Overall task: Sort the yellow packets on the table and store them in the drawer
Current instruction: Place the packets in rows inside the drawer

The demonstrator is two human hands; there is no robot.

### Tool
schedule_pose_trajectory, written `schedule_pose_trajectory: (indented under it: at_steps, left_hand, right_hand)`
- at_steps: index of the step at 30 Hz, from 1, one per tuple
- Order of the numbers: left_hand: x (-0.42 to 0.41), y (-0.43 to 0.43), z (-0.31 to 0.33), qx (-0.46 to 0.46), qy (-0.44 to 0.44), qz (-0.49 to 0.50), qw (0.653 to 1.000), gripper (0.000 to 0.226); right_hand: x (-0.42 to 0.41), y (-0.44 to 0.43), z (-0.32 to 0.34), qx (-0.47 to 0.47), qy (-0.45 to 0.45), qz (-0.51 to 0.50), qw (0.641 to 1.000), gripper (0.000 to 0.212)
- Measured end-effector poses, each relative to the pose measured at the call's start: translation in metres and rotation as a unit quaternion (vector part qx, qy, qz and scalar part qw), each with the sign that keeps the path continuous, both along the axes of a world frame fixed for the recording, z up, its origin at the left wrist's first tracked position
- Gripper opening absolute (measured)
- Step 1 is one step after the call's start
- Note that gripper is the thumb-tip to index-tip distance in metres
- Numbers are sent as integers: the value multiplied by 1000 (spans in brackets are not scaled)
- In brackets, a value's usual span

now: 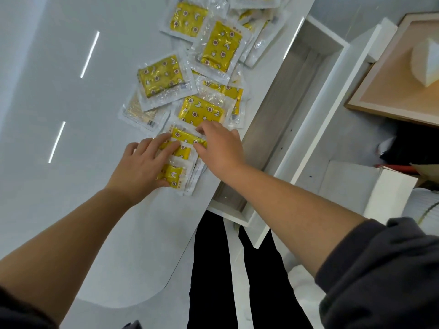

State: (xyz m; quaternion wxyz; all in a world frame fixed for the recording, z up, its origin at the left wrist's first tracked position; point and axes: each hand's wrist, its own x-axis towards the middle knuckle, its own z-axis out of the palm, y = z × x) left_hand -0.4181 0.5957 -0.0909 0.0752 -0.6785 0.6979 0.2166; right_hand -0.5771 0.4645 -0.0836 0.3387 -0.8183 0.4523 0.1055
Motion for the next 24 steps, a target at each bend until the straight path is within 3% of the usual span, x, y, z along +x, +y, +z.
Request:
schedule_pose_trajectory:
  at_steps: [4,7,11,16,24]
  left_hand:
    - [2,-6,-2,-24,-10,3,1000,107]
    - [5,-5,-3,-54,-14,16,998,90]
    - [2,2,0,-56,3,38,998,61]
    - [-1,12,-2,-55,10,46,997,46]
    - [-6,20,0,-55,15,44,997,36]
  right_hand:
    - [3,-1,-1,-1,24,9,1000,21]
    - [6,-1,0,10,33,24,999,15]
    - [6,0,2,100,20,12,995,13]
    - [7,1,-3,185,12,44,982,26]
    - [8,6,-9,176,80,117,974,41]
